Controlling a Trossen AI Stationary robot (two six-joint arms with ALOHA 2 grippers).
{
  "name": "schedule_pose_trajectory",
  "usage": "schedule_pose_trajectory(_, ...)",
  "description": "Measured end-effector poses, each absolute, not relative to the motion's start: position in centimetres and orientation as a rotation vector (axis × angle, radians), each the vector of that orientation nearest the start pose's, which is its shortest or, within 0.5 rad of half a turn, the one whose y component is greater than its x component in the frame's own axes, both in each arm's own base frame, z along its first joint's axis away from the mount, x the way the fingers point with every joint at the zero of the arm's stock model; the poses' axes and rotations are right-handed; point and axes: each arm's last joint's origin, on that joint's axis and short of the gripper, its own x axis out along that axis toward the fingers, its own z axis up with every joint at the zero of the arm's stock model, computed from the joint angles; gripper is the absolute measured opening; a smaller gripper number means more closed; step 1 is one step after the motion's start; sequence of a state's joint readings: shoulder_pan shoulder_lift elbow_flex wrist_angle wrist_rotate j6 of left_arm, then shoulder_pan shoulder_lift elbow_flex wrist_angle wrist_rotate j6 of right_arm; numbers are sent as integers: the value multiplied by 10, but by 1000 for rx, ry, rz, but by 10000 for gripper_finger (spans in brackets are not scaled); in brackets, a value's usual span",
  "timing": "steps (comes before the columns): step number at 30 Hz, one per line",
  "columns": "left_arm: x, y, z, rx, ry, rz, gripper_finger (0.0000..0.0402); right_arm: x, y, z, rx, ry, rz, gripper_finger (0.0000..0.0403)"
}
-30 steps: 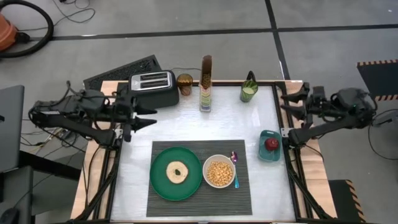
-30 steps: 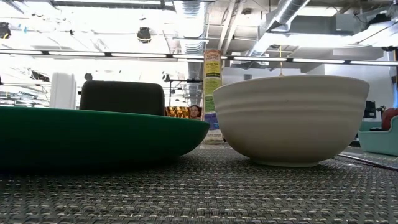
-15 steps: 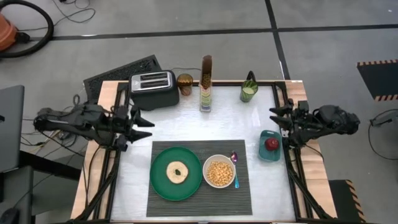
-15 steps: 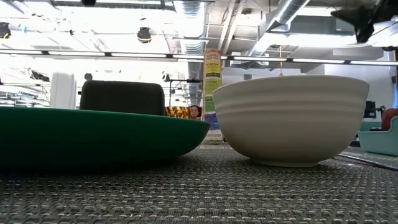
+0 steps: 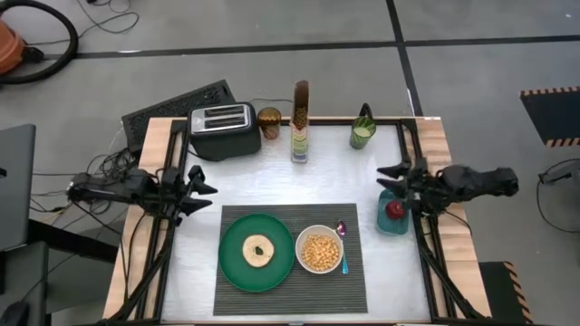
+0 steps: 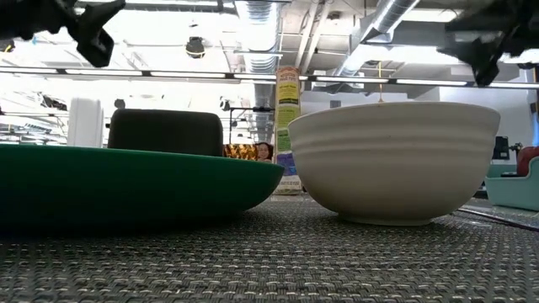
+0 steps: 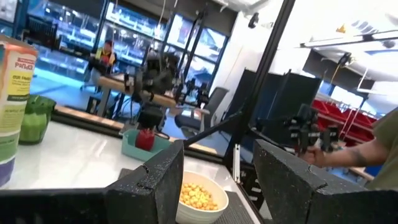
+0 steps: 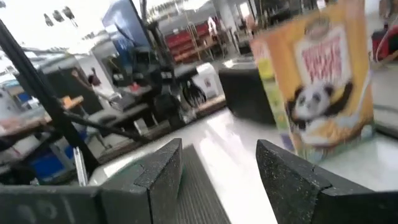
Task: Arrange a breakfast setting
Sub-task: Return to Home Position
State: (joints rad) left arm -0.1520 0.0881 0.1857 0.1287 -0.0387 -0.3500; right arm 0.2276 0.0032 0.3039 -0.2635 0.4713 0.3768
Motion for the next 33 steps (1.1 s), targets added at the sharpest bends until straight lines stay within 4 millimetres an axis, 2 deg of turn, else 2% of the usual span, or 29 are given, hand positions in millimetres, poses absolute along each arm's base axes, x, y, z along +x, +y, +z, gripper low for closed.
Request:
schedule_pose_trajectory(4,84,-12,219,-356,-231,-155,177,79,6,215,401,-92,-204,232)
schedule_pose_trajectory(8,88,-13,212,-343,-196,-163,177,89,10,195,387,-119,-181,232)
schedule_pose_trajectory(12,92,-13,195,-350,-153,-146,177,94,12,174,375,-121,-226,232)
schedule_pose_trajectory(16,95,-13,181,-364,-126,-115,177,95,11,173,286,-109,-275,232)
schedule_pose_trajectory(19,96,-13,177,-365,-90,-108,177,94,10,173,271,-112,-326,232)
schedule_pose_trajectory(33,96,-10,172,-326,-62,9,177,94,9,172,151,-79,-343,232)
